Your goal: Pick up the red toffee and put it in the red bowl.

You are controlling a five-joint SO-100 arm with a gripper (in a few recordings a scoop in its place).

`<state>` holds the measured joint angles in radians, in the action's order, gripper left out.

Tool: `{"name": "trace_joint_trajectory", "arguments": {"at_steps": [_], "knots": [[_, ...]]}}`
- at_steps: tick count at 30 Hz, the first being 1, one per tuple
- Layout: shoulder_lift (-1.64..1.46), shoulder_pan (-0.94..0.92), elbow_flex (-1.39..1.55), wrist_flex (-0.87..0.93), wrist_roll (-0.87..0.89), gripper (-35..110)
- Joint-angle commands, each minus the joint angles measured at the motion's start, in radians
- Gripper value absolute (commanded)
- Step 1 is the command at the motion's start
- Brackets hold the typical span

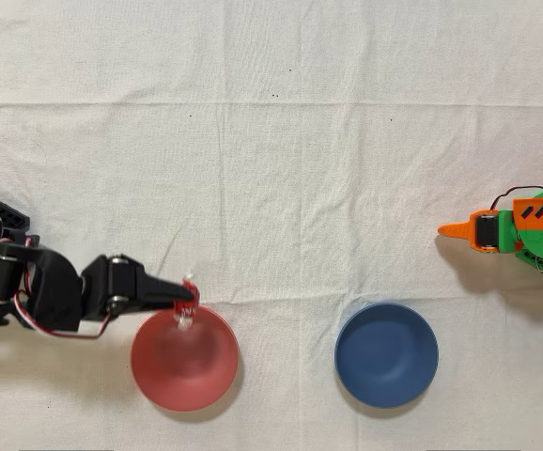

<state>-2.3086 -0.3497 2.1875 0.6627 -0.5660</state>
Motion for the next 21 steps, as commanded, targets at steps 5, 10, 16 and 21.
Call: {"name": "trace_joint_trajectory", "arguments": {"at_steps": [5,10,16,21], "knots": [[0.043,-0.112,-0.051,-0.086,-0.046,7],[0.071,-0.16,-0.015,-0.137,-0.069,7],[0.104,-0.207,0.026,-0.199,-0.087,7],[0.115,-0.233,0.071,-0.232,-0.095,7]]}}
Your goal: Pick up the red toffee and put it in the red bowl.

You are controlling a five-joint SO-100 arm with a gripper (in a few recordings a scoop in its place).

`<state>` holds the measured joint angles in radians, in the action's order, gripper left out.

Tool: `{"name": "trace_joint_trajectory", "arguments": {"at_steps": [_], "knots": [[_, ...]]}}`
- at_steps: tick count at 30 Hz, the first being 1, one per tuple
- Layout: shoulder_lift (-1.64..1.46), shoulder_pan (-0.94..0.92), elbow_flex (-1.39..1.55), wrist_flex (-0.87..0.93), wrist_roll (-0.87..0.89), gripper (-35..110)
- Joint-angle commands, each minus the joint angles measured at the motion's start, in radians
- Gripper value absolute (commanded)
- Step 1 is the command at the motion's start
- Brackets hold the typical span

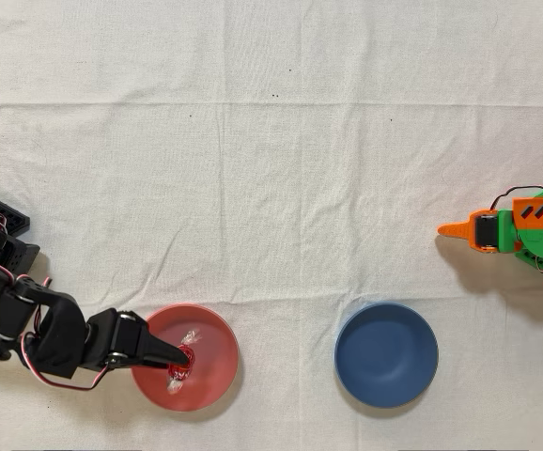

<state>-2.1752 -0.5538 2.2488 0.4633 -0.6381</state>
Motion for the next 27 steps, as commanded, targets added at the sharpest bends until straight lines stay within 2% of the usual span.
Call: {"name": "trace_joint_trajectory", "arguments": {"at_steps": [1,17,27], "knots": [[-0.018,-0.031,0.02,-0.038,-0.023,7],[0.048,-0.069,0.087,-0.158,-0.054,8],[0.055,-0.084,0.083,-0.166,-0.043,18]]}}
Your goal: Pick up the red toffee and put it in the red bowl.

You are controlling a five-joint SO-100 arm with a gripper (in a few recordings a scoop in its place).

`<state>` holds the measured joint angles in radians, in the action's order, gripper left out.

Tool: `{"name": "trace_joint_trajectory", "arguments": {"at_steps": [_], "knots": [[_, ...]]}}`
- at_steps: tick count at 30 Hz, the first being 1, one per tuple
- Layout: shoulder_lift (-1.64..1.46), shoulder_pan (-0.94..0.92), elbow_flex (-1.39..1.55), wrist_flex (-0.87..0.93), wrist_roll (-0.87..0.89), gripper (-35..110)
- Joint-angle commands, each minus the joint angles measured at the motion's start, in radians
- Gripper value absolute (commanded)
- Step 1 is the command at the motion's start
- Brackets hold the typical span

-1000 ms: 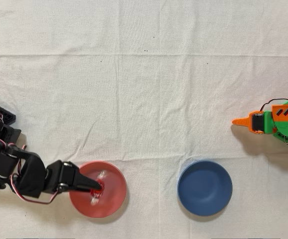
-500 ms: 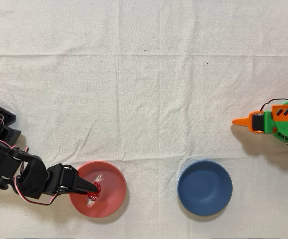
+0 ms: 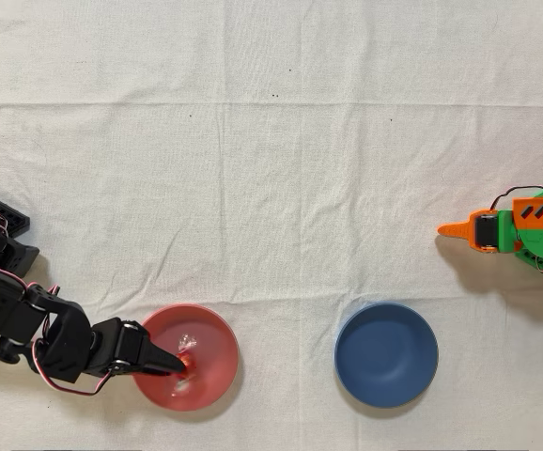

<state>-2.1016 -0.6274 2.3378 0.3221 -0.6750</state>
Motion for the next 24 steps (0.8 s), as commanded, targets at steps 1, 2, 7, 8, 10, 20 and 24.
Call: {"name": "trace_joint_trajectory", "arguments": {"at_steps": [1,2,7,8,10,20,24], "knots": [[-0.018,-0.011,-0.006,-0.021,-0.008,20],[-0.018,-0.012,-0.005,-0.02,-0.009,22],[-0.023,-0.014,-0.009,-0.009,0.0,27],[-0.025,-0.017,-0.009,-0.009,0.003,27],[-0.025,-0.021,-0.009,-0.011,0.003,28],[-0.057,-0.032,0.006,0.006,0.011,29],[-0.103,-0.032,-0.031,0.035,0.067,27]]}}
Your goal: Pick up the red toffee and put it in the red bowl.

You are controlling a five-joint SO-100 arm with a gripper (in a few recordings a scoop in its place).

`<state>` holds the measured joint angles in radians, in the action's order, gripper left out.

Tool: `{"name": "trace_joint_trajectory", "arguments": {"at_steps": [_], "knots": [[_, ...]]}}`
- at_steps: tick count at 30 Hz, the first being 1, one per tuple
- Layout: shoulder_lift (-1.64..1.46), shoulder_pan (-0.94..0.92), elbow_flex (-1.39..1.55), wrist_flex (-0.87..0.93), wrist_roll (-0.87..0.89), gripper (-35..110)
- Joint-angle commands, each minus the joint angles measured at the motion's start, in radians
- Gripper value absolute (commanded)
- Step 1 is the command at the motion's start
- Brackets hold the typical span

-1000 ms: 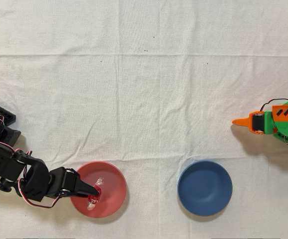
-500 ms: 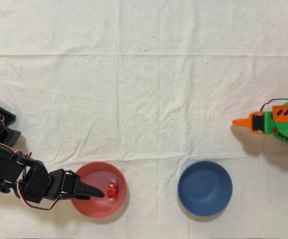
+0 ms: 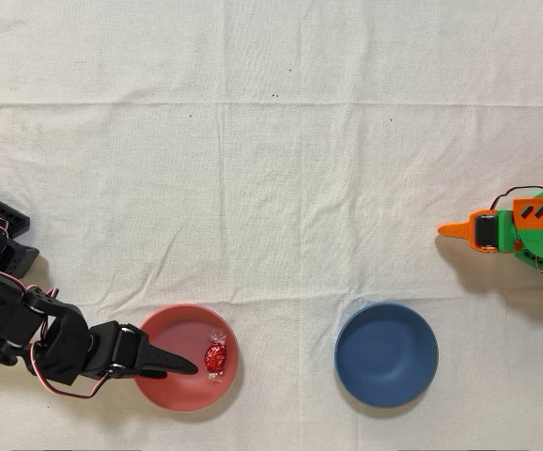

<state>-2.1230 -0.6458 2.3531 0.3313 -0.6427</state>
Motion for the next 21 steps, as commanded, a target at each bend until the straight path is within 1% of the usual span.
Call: {"name": "trace_joint_trajectory", "arguments": {"at_steps": [1,4,7,10,12,14,17,21], "knots": [[-0.092,-0.012,-0.066,0.041,0.06,27],[-0.126,0.018,-0.133,0.121,0.129,23],[-0.153,0.071,-0.21,0.247,0.209,21],[-0.196,0.121,-0.229,0.291,0.305,18],[-0.236,0.149,-0.209,0.268,0.39,14],[-0.275,0.183,-0.186,0.261,0.405,10],[-0.33,0.233,-0.115,0.202,0.399,4],[-0.433,0.276,0.012,0.083,0.374,2]]}}
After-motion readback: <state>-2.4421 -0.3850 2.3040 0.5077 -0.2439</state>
